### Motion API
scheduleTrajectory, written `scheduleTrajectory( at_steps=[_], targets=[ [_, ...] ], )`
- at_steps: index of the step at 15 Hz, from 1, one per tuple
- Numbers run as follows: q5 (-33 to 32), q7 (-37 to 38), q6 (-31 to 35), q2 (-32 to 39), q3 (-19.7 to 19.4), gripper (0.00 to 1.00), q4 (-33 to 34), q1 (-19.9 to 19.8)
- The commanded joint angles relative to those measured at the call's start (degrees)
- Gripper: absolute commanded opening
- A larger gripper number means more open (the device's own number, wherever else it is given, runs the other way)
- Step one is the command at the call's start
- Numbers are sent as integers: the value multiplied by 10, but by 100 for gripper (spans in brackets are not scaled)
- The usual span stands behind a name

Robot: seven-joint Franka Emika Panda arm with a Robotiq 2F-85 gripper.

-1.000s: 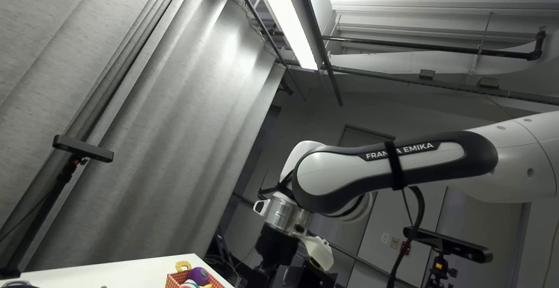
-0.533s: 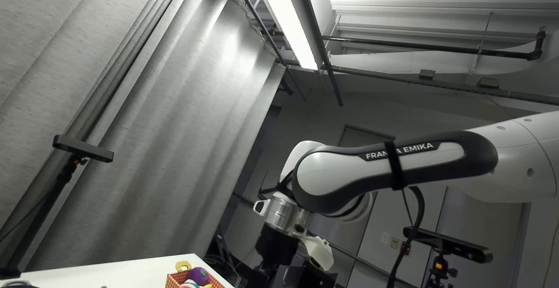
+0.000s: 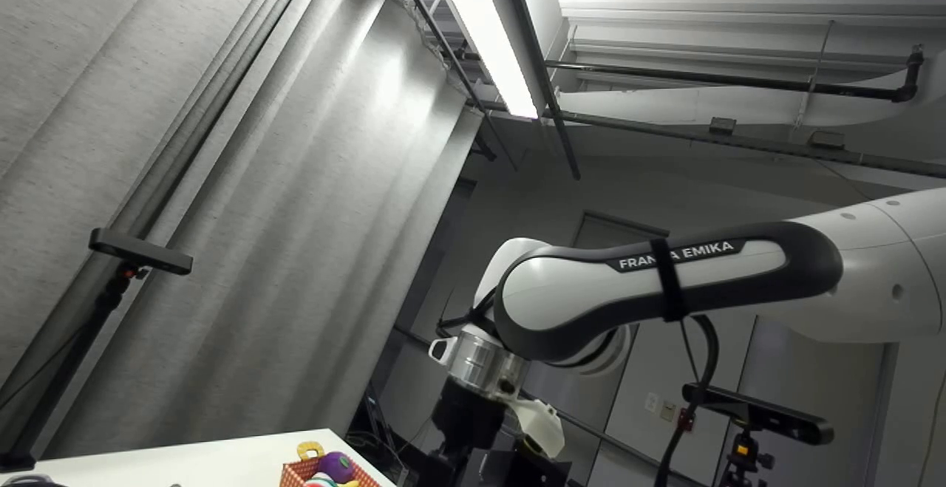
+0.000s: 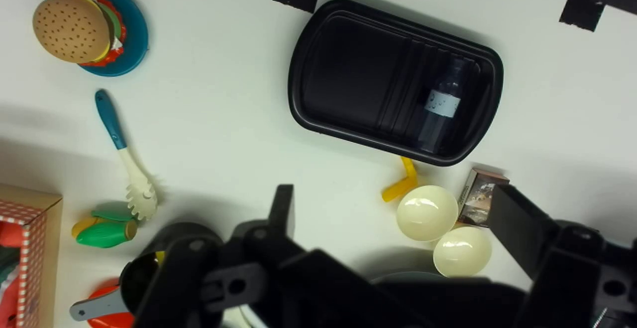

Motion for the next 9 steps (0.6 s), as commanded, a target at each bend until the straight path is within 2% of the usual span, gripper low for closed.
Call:
scheduleTrajectory(
  at_steps=[1,9],
  targets=[
    [3,-2,-1,1,9,100,1,-9],
    [1,-36,-1,47,0,100,31,-14]
  ],
)
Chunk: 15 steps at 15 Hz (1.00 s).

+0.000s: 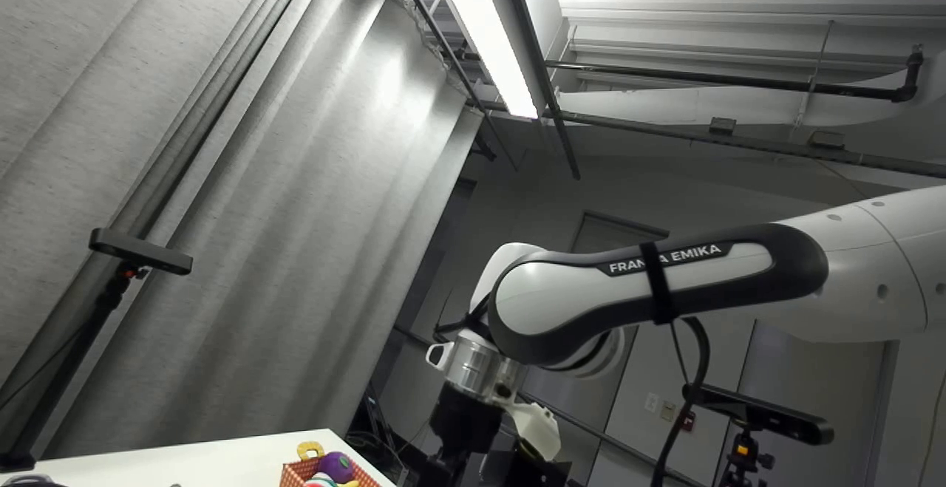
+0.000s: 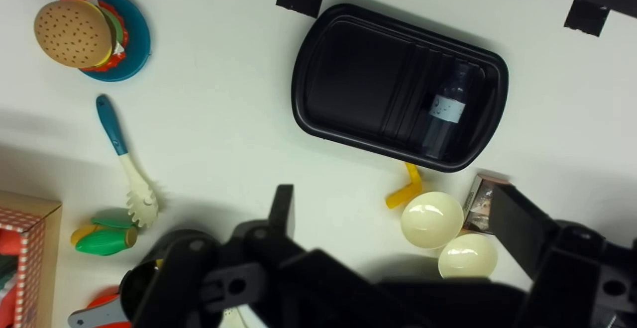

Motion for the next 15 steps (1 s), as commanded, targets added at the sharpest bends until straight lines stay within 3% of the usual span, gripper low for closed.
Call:
scheduleTrajectory(
  at_steps=[1,8,15],
  targets=[
    [4,-39,3,42,-1,100,29,-9],
    [33,-103,34,136,10,100,75,-9],
    [81,-142,44,243,55,100,151,-14]
  ],
)
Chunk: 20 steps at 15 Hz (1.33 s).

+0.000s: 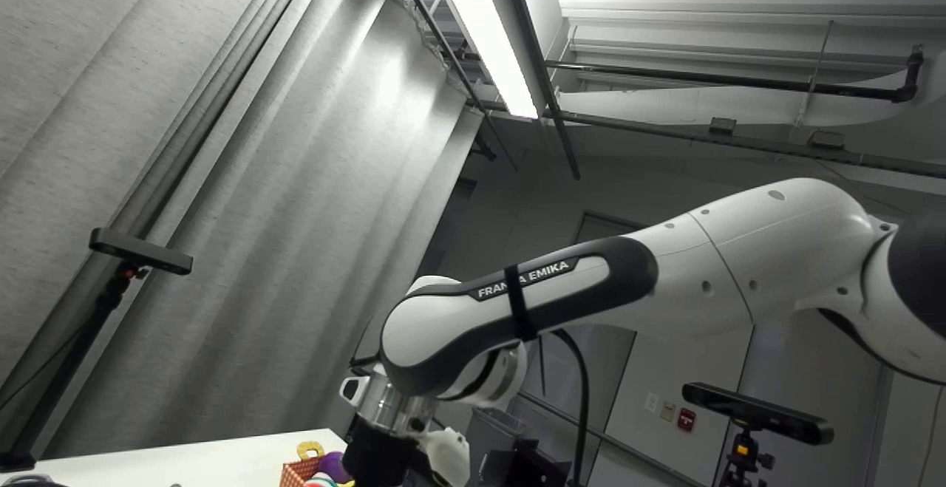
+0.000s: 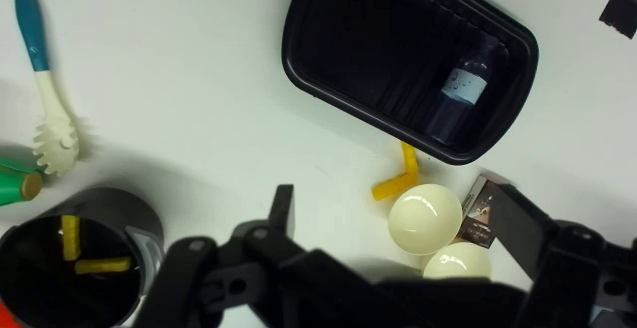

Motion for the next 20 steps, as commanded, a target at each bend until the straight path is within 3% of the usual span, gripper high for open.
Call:
scheduleTrajectory(
  at_steps=[1,6,7,14,20],
  targets=[
    [23,-25,-1,62,31,100,59,-12],
    [22,-28,-18,105,65,100,104,-18],
    [1,-2,-1,88,64,100,77,-16],
    [-8,3,1,94,62,100,76,-23],
    [13,-21,28,146,69,100,97,-41]
  ],
)
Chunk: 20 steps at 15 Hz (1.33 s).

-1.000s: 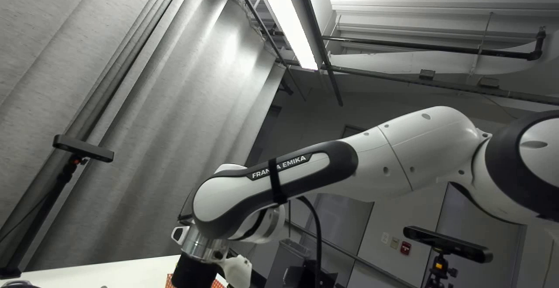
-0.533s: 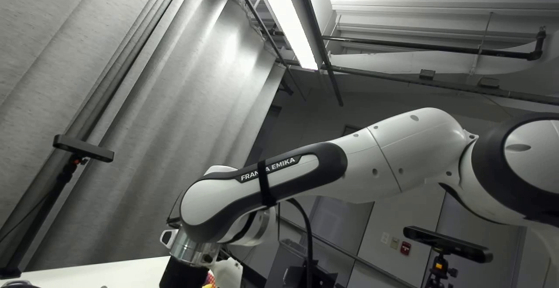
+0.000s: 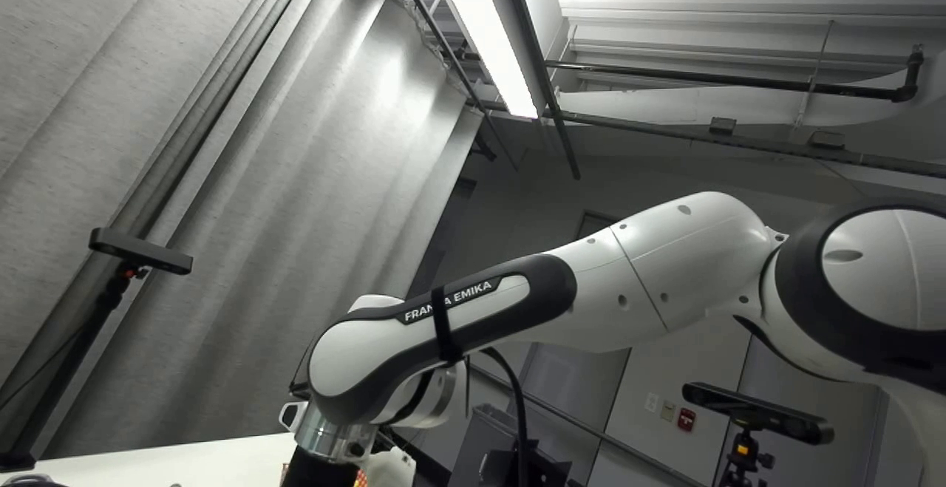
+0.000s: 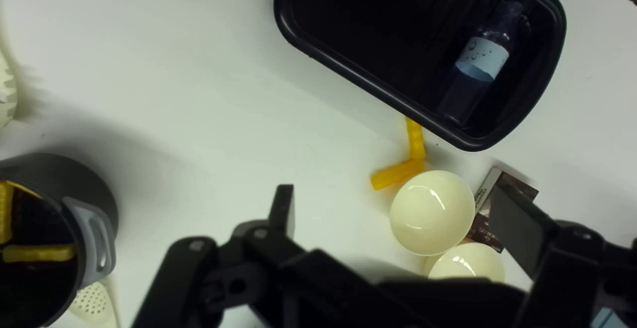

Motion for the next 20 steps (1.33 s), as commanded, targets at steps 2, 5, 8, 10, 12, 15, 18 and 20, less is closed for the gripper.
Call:
scheduleTrajectory(
  at_steps=[2,5,8,10,12,15,18,20],
  targets=[
    [21,-28,39,56,21,100,24,-23],
    [34,-43,63,88,36,100,33,-36],
    [46,-57,77,116,53,100,43,-48],
    [59,-63,84,133,65,100,52,-56],
    [81,-66,90,150,78,100,64,-64],
    [98,-69,94,174,92,100,79,-69],
    [99,-68,93,196,100,100,96,-68],
    [94,-65,92,211,103,100,104,-67]
  ],
)
